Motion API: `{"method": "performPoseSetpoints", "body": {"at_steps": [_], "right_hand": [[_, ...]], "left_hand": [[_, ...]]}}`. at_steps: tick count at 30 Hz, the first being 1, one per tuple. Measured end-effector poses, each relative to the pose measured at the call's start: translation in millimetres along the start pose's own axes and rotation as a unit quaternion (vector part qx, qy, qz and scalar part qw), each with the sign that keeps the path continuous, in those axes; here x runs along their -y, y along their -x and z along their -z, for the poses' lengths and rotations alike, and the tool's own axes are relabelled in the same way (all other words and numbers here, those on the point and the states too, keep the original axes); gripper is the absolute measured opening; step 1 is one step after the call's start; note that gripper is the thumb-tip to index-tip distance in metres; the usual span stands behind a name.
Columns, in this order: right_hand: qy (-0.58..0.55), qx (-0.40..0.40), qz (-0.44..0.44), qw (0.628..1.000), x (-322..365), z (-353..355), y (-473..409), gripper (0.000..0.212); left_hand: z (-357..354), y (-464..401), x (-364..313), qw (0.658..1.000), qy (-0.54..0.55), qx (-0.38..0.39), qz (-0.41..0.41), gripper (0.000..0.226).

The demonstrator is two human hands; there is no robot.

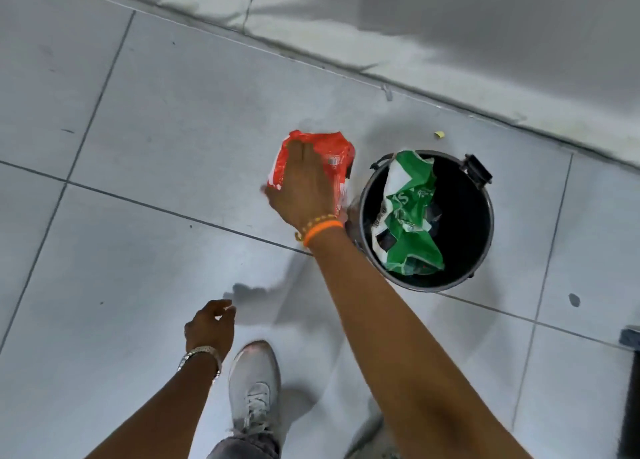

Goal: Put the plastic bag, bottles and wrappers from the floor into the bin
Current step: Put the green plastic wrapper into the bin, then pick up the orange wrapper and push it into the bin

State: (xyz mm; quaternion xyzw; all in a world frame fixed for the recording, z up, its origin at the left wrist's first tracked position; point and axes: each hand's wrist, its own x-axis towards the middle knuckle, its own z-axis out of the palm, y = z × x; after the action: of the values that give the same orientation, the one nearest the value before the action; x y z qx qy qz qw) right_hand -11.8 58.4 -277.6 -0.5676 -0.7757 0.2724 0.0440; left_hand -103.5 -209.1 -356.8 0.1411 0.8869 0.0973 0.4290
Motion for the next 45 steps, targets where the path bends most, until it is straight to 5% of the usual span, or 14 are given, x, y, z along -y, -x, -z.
{"method": "performPoseSetpoints", "body": {"at_steps": [2, 3, 6, 10, 13, 15, 17, 20, 24, 28, 33, 37, 45], "right_hand": [[0.097, 0.118, -0.072, 0.986, -8, -47, -25, 0.114], [0.147, 0.145, -0.085, 0.975, -18, -64, -30, 0.113], [0.199, 0.104, -0.044, 0.973, -29, -80, -37, 0.053], [0.030, -0.145, 0.017, 0.989, 7, -3, -14, 0.019], [0.002, -0.374, 0.081, 0.924, 20, 102, 44, 0.011], [0.052, -0.422, 0.059, 0.903, 6, 159, 87, 0.023], [0.122, -0.377, -0.009, 0.918, -25, 168, 111, 0.019], [0.190, -0.096, -0.120, 0.970, -89, 124, 106, 0.038], [0.043, 0.156, -0.208, 0.965, -154, 73, 80, 0.069], [-0.046, 0.170, -0.279, 0.944, -175, 62, 49, 0.067], [-0.118, 0.197, -0.339, 0.912, -220, 49, 29, 0.104], [-0.168, 0.199, -0.337, 0.905, -225, 45, 29, 0.107], [-0.129, 0.059, -0.240, 0.960, -172, 125, 79, 0.091]], "left_hand": [[0, -16, -11, 0.999, 0.014, 0.031, -0.018, 0.021], [-1, -21, -19, 0.998, 0.018, 0.042, -0.031, 0.022], [1, -48, -44, 0.996, 0.031, 0.046, -0.065, 0.020], [14, -60, -73, 0.995, 0.045, 0.030, -0.086, 0.019], [19, -50, -86, 0.995, 0.040, 0.020, -0.086, 0.019], [17, -35, -93, 0.995, 0.024, 0.029, -0.089, 0.019], [12, -19, -98, 0.995, 0.009, 0.043, -0.085, 0.021], [0, 3, -110, 0.996, 0.007, 0.060, -0.061, 0.023], [-22, 20, -119, 0.994, -0.009, 0.078, -0.077, 0.020], [-43, 22, -120, 0.992, -0.012, 0.081, -0.098, 0.015], [-67, 22, -107, 0.992, -0.009, 0.076, -0.101, 0.013], [-63, 25, -91, 0.992, -0.041, 0.078, -0.089, 0.013], [-12, 88, -141, 0.991, 0.026, 0.016, -0.130, 0.024]]}}
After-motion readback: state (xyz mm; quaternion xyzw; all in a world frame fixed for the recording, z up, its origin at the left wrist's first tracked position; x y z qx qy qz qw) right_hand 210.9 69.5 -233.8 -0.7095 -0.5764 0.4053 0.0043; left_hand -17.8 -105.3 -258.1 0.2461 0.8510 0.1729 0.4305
